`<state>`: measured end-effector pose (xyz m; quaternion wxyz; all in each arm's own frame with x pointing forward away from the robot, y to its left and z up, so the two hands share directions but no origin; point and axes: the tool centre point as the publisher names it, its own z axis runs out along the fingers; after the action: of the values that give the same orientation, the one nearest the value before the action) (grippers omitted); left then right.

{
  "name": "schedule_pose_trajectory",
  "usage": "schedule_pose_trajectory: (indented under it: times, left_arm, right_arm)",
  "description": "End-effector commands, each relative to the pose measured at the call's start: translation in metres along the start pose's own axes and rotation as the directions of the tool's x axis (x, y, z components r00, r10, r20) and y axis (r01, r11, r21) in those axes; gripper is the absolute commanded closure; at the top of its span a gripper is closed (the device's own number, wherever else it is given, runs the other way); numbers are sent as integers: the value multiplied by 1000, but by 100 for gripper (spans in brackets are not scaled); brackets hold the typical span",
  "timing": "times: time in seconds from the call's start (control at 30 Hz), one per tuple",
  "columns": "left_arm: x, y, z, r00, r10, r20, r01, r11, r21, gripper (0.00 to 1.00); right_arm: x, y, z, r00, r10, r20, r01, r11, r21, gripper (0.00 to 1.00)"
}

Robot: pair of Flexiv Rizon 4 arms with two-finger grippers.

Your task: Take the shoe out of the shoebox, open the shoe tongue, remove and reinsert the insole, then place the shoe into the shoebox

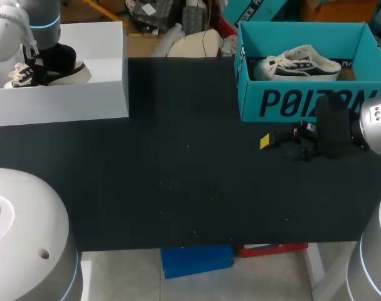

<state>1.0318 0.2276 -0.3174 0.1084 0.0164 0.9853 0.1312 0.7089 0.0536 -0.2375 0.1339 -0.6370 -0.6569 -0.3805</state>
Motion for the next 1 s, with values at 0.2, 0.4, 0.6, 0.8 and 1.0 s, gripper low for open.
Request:
schedule_pose_trajectory:
  times: [0.2,0.4,0.6,0.8,1.0]
  left_arm:
    - [9,4,6,998,-64,25,63,998,23,100]
    - [9,4,8,996,-89,22,88,995,36,100]
    - [10,4,11,994,-107,16,107,993,50,100]
    - [10,3,14,993,-120,20,118,991,59,73]
    - [9,4,15,993,-118,29,115,991,69,75]
  right_arm:
    - [1,0,0,1000,1,2,-1,1000,0,0]
    - [1,0,0,1000,1,2,-1,1000,0,0]
    - [1,0,0,1000,1,2,-1,1000,0,0]
    - [1,0,0,1000,1,2,-1,1000,0,0]
    - [1,0,0,1000,1,2,-1,1000,0,0]
